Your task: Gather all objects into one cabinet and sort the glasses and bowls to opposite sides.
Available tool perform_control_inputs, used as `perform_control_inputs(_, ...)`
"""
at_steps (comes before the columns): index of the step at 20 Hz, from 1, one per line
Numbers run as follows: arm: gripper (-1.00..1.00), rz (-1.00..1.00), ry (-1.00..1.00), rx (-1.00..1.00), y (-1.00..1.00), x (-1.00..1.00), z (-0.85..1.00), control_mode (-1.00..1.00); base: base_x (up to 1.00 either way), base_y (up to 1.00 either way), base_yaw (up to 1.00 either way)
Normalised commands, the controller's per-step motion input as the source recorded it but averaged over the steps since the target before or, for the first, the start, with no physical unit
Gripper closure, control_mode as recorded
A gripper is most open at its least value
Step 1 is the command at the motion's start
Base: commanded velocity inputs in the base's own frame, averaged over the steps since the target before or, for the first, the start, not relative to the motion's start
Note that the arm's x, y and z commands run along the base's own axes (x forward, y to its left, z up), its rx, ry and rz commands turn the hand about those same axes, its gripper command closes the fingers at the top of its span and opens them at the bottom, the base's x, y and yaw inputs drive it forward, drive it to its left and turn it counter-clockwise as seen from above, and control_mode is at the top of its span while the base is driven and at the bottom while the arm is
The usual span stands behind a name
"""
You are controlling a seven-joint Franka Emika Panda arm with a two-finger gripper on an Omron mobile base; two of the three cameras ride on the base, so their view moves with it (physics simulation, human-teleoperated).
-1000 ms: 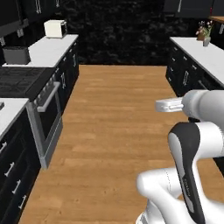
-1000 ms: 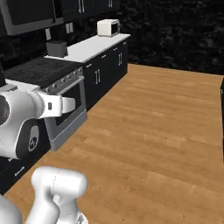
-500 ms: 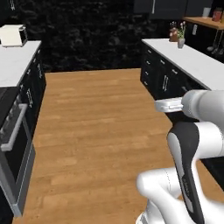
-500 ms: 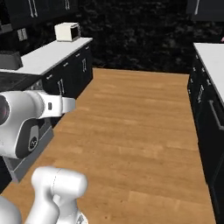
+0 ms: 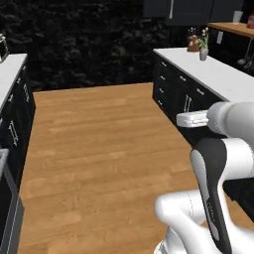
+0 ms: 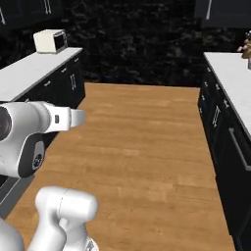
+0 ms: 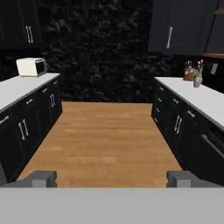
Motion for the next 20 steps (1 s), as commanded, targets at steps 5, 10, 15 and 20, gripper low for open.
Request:
perform_control_inputs(5, -1.00, 0.00, 0.00, 0.00, 0.00, 0.00, 0.00, 1.00, 1.00, 0.19, -0.15)
perform_control_inputs(10, -1.00, 0.00, 0.00, 0.00, 0.00, 0.00, 0.00, 1.00, 1.00, 0.26, -0.16)
perform_control_inputs(15, -1.00, 0.00, 0.00, 0.00, 0.00, 0.00, 0.00, 1.00, 1.00, 0.43, -0.13)
perform_control_inputs(20, -1.00, 0.00, 0.00, 0.00, 0.00, 0.00, 0.00, 1.00, 1.00, 0.42, -0.07)
